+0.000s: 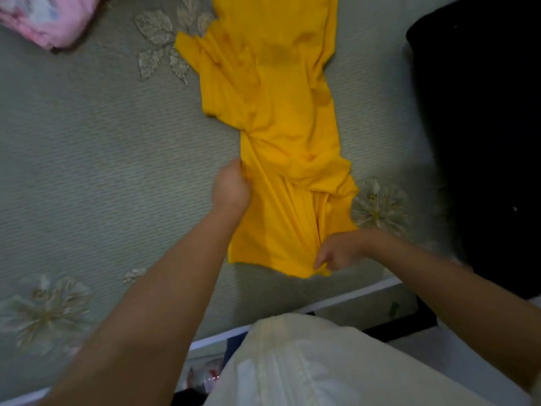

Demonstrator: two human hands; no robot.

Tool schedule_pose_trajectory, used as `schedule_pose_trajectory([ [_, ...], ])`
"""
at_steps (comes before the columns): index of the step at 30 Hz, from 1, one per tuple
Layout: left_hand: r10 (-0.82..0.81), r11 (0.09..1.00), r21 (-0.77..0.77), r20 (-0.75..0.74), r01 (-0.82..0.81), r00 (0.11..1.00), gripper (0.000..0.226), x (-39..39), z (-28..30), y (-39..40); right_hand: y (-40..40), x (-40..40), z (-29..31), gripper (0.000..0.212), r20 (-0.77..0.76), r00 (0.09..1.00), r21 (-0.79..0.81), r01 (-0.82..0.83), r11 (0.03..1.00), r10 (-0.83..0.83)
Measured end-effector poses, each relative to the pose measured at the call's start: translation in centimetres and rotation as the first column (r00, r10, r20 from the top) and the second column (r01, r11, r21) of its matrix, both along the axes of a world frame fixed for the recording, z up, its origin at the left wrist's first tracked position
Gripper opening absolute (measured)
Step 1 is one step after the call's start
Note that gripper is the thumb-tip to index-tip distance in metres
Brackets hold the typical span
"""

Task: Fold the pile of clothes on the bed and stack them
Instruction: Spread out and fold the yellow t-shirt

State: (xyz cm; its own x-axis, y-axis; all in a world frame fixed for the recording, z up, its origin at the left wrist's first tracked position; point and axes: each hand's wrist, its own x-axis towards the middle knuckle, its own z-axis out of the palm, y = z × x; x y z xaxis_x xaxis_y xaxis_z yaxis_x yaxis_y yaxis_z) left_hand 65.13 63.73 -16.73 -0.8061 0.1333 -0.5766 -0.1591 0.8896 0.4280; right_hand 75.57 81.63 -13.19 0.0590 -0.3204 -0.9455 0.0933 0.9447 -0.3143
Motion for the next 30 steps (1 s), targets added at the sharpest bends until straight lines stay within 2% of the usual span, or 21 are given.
schedule_pose_trajectory([
  [2,-0.012,1.0,0.021,0.039,0.011,0.999,0.019,3.0,0.1,0.5,0.6,-0.4,-0.1,0.039,-0.089,0.996,0.045,0.005,0.999,-0.001],
  [3,-0.01,0.999,0.031,0.054,0.008,0.999,0.015,4.4,0.4,0.2,1.0,-1.5,0.0,0.041,-0.285,0.951,0.062,0.146,0.987,-0.123],
  [5,0.047,0.998,0.049,0.072,-0.051,0.996,0.011,6.7,1.1,-1.3,1.4,-3.7,-0.2,0.05,-0.731,0.598,-0.06,0.423,0.904,-0.328],
  [6,0.085,0.995,0.046,0.072,-0.088,0.994,0.012,7.5,1.4,-2.3,1.0,-4.6,-0.3,0.059,-0.827,0.486,-0.085,0.392,0.916,-0.284],
  [8,0.137,0.99,0.023,0.058,-0.138,0.989,0.015,8.8,2.2,-4.2,-1.4,-5.7,-0.8,0.068,-0.858,0.51,0.04,0.169,0.985,-0.053],
  [10,0.157,0.987,0.009,0.028,-0.158,0.987,0.016,9.7,3.1,-6.2,-4.3,-5.5,-1.7,0.044,-0.836,0.54,0.114,-0.009,0.993,0.1],
  [12,0.186,0.982,-0.007,-0.047,-0.187,0.981,0.015,10.2,4.1,-8.2,-5.5,-5.2,-1.5,0.027,-0.864,0.501,0.061,0.022,0.998,0.042],
  [13,0.209,0.977,-0.023,-0.101,-0.212,0.973,0.015,10.4,4.5,-9.3,-5.1,-5.1,-1.1,0.027,-0.892,0.443,-0.024,0.156,0.987,-0.092],
  [14,0.244,0.967,-0.042,-0.159,-0.253,0.957,0.016,10.6,4.9,-10.5,-4.0,-5.0,-0.5,0.026,-0.911,0.327,-0.136,0.337,0.932,-0.252],
  [16,0.352,0.921,-0.076,-0.259,-0.382,0.9,0.017,11.3,5.5,-12.9,-0.1,-4.6,1.6,0.025,-0.918,0.004,-0.292,0.67,0.682,-0.397],
  [17,0.406,0.891,-0.091,-0.28,-0.445,0.87,0.017,11.8,5.8,-14.0,2.4,-3.7,2.4,0.025,-0.923,-0.105,-0.301,0.798,0.523,-0.37],
  [18,0.45,0.865,-0.108,-0.264,-0.49,0.853,0.018,12.4,6.0,-14.8,4.7,-2.4,3.1,0.026,-0.936,-0.118,-0.245,0.895,0.372,-0.332],
  [19,0.459,0.86,-0.148,-0.191,-0.488,0.867,0.021,13.0,6.1,-15.4,6.5,-0.8,3.8,0.027,-0.95,-0.031,-0.122,0.954,0.275,-0.312],
  [20,0.401,0.884,-0.24,-0.047,-0.4,0.915,0.023,13.6,6.1,-15.6,7.7,1.2,4.1,0.028,-0.943,0.134,0.054,0.965,0.257,-0.305],
  [21,0.285,0.913,-0.347,0.16,-0.217,0.945,0.022,14.3,6.0,-15.5,8.3,3.4,4.1,0.028,-0.891,0.335,0.24,0.92,0.309,-0.305],
  [22,0.17,0.915,-0.404,0.364,-0.009,0.916,0.02,14.9,5.9,-15.0,8.5,5.4,3.8,0.029,-0.798,0.516,0.39,0.836,0.386,-0.311],
  [24,0.014,0.853,-0.407,0.644,0.327,0.765,0.03,16.0,5.8,-13.6,8.1,8.1,3.3,0.034,-0.555,0.775,0.578,0.621,0.529,-0.303],
  [25,-0.053,0.806,-0.381,0.716,0.454,0.696,0.036,16.2,5.8,-12.9,7.6,8.5,3.3,0.036,-0.476,0.833,0.614,0.544,0.572,-0.281],
  [27,-0.126,0.747,-0.345,0.766,0.568,0.63,0.039,16.0,5.9,-11.4,6.7,7.7,3.6,0.031,-0.476,0.849,0.557,0.494,0.668,-0.23],
  [28,-0.139,0.746,-0.353,0.747,0.565,0.65,0.036,15.5,5.8,-10.6,6.2,6.8,3.6,0.023,-0.55,0.806,0.469,0.516,0.717,-0.22],
  [30,-0.187,0.76,-0.415,0.599,0.501,0.779,0.027,13.7,6.1,-8.7,5.3,4.3,3.7,0.023,-0.712,0.665,0.291,0.572,0.767,-0.226],
])
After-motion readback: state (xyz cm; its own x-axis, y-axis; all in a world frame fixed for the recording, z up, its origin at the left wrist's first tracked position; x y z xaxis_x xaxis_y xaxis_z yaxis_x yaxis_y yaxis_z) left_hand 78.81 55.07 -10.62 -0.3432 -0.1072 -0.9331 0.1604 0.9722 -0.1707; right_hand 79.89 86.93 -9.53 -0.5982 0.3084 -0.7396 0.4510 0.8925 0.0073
